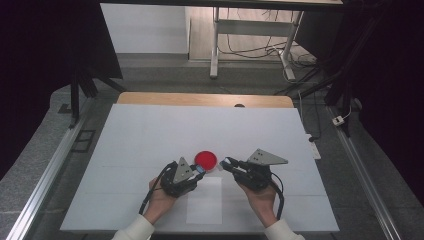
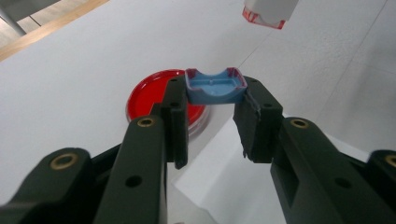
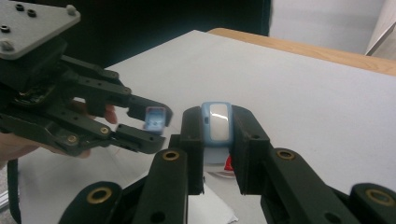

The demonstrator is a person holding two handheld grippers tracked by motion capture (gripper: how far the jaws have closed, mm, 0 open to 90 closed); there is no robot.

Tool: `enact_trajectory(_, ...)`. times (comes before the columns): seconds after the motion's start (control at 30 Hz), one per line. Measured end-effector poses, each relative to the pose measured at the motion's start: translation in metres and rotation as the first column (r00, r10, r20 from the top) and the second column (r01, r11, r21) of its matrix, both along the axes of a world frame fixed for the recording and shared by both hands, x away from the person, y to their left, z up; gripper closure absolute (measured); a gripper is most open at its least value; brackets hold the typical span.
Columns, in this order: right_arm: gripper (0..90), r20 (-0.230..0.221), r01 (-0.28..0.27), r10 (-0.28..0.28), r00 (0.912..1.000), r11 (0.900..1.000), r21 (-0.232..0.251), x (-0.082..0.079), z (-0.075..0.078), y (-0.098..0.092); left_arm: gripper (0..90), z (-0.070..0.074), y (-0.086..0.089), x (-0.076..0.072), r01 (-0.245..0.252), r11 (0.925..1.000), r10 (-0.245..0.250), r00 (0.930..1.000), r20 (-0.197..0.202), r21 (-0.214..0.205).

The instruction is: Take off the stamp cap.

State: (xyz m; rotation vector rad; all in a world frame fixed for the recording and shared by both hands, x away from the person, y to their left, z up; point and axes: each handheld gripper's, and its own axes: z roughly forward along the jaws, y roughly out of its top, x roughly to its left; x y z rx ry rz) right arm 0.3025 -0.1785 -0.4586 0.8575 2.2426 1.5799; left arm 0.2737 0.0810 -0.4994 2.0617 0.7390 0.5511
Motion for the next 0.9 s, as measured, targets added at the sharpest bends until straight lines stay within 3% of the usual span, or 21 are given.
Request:
enact_trajectory(0.23, 75.6, 0.003, 0.010, -0.010, 0.9999, 0.9999, 0.006, 0.001, 0.001, -0.005, 65.8, 0.002, 0.021, -0.008, -0.012, 0.9998, 0.012, 0.9999, -0.004, -0.015)
enact_trajectory(0.6, 75.6, 0.008, 0.011, -0.011, 0.9999, 0.9999, 0.004, 0.001, 0.002, -0.008, 65.7, 0.008, 0.063, -0.022, -0.059, 0.9950, 0.057, 0.9981, -0.024, -0.080)
enact_trajectory(0.9, 75.6, 0.008, 0.019, -0.019, 0.9998, 0.9998, 0.007, 0.002, 0.002, -0.012, 65.7, 0.003, 0.085, -0.036, -0.083, 0.9935, 0.080, 0.9959, -0.043, -0.078)
